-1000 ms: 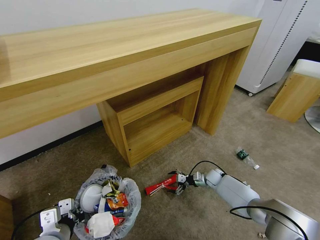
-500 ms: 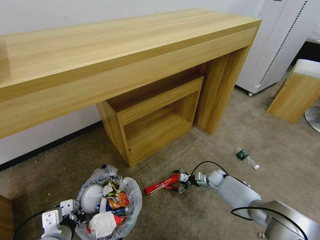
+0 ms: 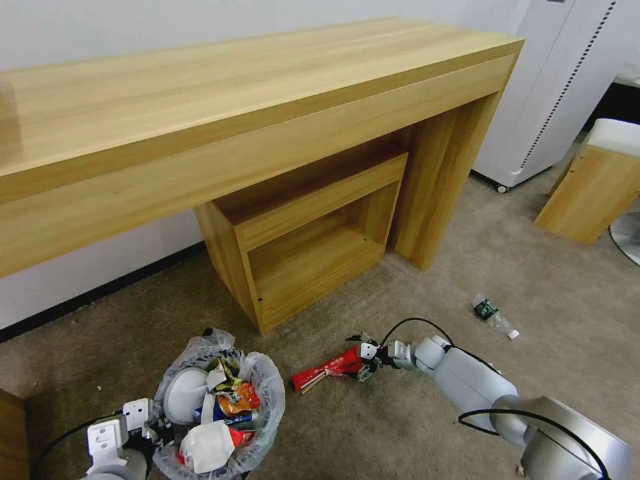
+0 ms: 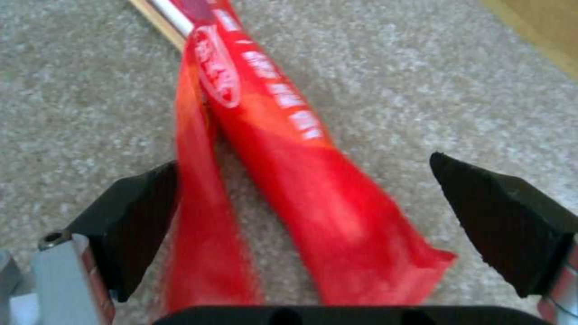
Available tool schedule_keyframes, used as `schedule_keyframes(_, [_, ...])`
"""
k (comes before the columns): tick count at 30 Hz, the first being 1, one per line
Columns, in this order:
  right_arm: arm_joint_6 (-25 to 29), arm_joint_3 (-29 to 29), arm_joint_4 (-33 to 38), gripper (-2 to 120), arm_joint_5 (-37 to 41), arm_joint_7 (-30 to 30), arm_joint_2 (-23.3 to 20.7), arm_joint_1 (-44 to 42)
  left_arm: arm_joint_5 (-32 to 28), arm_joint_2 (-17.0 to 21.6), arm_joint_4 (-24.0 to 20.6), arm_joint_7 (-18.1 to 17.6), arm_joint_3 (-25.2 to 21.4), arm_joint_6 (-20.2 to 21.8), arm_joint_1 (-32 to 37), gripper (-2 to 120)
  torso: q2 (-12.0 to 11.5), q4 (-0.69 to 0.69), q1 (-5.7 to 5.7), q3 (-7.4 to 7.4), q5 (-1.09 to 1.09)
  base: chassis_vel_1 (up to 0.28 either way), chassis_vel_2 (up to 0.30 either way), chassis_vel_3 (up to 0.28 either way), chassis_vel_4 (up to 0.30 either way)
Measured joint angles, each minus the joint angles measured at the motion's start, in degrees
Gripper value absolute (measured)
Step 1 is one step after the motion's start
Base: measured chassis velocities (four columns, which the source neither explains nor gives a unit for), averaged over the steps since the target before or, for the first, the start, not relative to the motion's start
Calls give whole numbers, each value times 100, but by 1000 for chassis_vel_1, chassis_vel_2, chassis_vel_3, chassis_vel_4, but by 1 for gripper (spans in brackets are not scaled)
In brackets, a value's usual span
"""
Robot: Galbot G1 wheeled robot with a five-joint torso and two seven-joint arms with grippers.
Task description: Pick up the trash bin and place the garbage on the floor into it.
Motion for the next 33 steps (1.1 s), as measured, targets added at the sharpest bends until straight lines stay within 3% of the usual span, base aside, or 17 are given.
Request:
schedule_keyframes(21, [3, -102, -275, 99, 256, -140, 222, -33, 74, 34, 105, 95, 110, -3, -90, 0, 0, 0, 0, 0, 1, 0, 0, 0, 0])
schedule_keyframes(33, [-8, -366, -182, 57, 691, -322, 234, -32, 82, 59, 201, 99, 228, -8, -247, 0, 0, 1, 0, 1, 1, 0, 0, 0, 0])
